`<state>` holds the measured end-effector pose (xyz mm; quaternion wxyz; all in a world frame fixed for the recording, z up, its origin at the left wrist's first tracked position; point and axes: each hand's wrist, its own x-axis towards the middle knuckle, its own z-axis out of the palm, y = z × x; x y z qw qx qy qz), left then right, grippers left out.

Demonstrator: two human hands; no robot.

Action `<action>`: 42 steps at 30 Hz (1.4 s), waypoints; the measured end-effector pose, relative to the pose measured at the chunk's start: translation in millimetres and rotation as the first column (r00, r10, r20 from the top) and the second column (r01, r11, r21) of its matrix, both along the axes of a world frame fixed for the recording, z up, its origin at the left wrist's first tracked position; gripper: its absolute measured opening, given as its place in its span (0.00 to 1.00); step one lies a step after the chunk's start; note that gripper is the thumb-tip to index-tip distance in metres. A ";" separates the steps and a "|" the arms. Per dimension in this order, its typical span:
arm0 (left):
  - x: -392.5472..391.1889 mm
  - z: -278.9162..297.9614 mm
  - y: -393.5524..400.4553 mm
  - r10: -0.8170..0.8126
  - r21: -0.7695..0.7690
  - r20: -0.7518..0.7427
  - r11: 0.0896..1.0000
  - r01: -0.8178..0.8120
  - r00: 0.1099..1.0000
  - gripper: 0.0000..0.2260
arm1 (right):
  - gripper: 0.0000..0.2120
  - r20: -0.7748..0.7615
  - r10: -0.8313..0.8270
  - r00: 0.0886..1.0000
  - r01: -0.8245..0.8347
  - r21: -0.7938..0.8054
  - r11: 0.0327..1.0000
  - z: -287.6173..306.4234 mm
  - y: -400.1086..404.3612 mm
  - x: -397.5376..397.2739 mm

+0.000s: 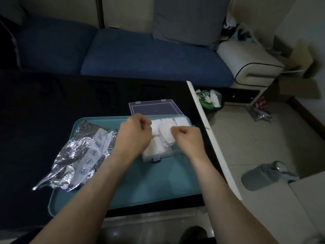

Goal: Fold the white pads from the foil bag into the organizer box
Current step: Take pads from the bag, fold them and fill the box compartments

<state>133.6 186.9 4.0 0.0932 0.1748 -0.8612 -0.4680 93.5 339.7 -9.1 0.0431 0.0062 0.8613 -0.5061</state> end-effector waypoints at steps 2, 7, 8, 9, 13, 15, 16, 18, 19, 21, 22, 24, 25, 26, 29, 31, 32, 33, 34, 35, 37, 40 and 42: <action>-0.3 -5.1 0.8 -0.087 -0.150 0.141 0.983 0.108 0.986 0.09 | 0.25 -0.012 0.022 1.000 -0.020 0.135 0.991 -9.6 -6.2 -2.4; 4.2 -14.8 9.2 -0.197 -0.323 0.307 0.899 0.297 0.931 0.14 | 0.22 -0.013 0.025 1.000 -0.018 0.366 0.930 -28.6 -18.3 -5.1; 4.6 -14.6 9.4 -0.212 -0.332 0.329 0.886 0.323 0.920 0.15 | 0.22 -0.011 0.022 1.000 -0.016 0.383 0.924 -27.3 -18.2 -5.4; 5.1 -13.6 10.2 -0.227 -0.339 0.345 0.875 0.346 0.911 0.16 | 0.22 -0.011 0.010 1.000 -0.005 0.386 0.922 -24.8 -15.3 -7.7; 6.6 -14.5 11.3 -0.301 -0.336 0.356 0.842 0.422 0.885 0.18 | 0.19 -0.025 -0.145 0.989 0.144 0.365 0.920 -18.7 8.8 -24.2; 4.8 -19.5 10.9 -0.348 -0.327 0.361 0.822 0.467 0.865 0.19 | 0.14 0.002 -0.169 0.986 0.149 0.463 0.873 -20.4 13.2 -25.2; 3.5 -21.8 11.8 -0.362 -0.323 0.374 0.812 0.486 0.854 0.18 | 0.13 0.028 -0.160 0.987 0.124 0.513 0.850 -22.3 13.5 -24.2; 3.1 -24.3 12.9 -0.362 -0.319 0.404 0.805 0.500 0.840 0.17 | 0.12 0.059 -0.114 0.992 0.061 0.563 0.824 -27.0 11.8 -22.1; 3.4 -24.8 14.4 -0.360 -0.319 0.412 0.804 0.502 0.837 0.17 | 0.12 0.055 -0.097 0.994 0.047 0.577 0.816 -27.6 11.7 -20.9; 3.8 -25.8 16.3 -0.357 -0.328 0.416 0.799 0.504 0.836 0.17 | 0.12 0.030 -0.093 0.995 0.056 0.604 0.795 -29.4 11.0 -20.7; 3.6 -26.2 16.7 -0.355 -0.333 0.420 0.796 0.506 0.835 0.17 | 0.12 0.024 -0.094 0.995 0.059 0.622 0.781 -31.4 10.2 -20.7; 2.8 -26.4 16.8 -0.349 -0.331 0.421 0.800 0.500 0.837 0.17 | 0.10 0.021 -0.084 0.996 0.049 0.663 0.747 -33.5 7.5 -19.3; 2.2 -26.4 17.2 -0.347 -0.324 0.420 0.806 0.496 0.839 0.17 | 0.08 0.021 -0.081 0.996 0.046 0.676 0.736 -34.2 6.5 -18.8; 1.7 -26.4 17.0 -0.346 -0.318 0.418 0.811 0.491 0.840 0.17 | 0.06 0.024 -0.081 0.996 0.043 0.685 0.727 -34.7 5.3 -18.5; 1.6 -27.0 16.9 -0.343 -0.311 0.421 0.815 0.489 0.840 0.17 | 0.04 0.021 -0.053 0.998 0.021 0.734 0.678 -36.0 2.8 -18.5; 1.7 -26.7 16.5 -0.342 -0.314 0.423 0.814 0.490 0.839 0.17 | 0.05 -0.040 -0.003 0.999 0.033 0.766 0.642 -34.5 2.9 -19.7; 1.8 -26.4 16.0 -0.342 -0.314 0.417 0.816 0.486 0.842 0.17 | 0.06 -0.071 0.031 0.997 0.033 0.756 0.654 -32.7 3.7 -20.1; 1.6 -25.8 15.4 -0.341 -0.313 0.404 0.821 0.478 0.849 0.17 | 0.08 -0.077 0.069 0.995 0.008 0.725 0.689 -30.4 4.6 -21.5; 1.3 -24.7 14.4 -0.340 -0.310 0.380 0.829 0.465 0.860 0.17 | 0.11 -0.045 0.112 0.993 -0.050 0.688 0.724 -28.6 5.0 -23.2; 1.1 -23.2 13.3 -0.338 -0.307 0.347 0.840 0.447 0.875 0.16 | 0.13 0.013 0.154 0.988 -0.124 0.657 0.743 -26.8 5.2 -24.0; 1.4 -17.1 10.1 -0.320 -0.309 0.261 0.866 0.393 0.911 0.14 | 0.16 0.136 0.190 0.972 -0.233 0.628 0.742 -26.9 4.9 -25.6; 4.3 -2.4 0.7 -0.249 -0.307 0.119 0.911 0.274 0.961 0.09 | 0.15 0.121 0.151 0.981 -0.193 0.579 0.792 -27.8 7.5 -29.3; 8.9 6.9 -9.6 -0.193 -0.293 0.063 0.934 0.202 0.979 0.07 | 0.16 -0.080 0.102 0.992 -0.050 0.492 0.869 -22.4 9.2 -30.0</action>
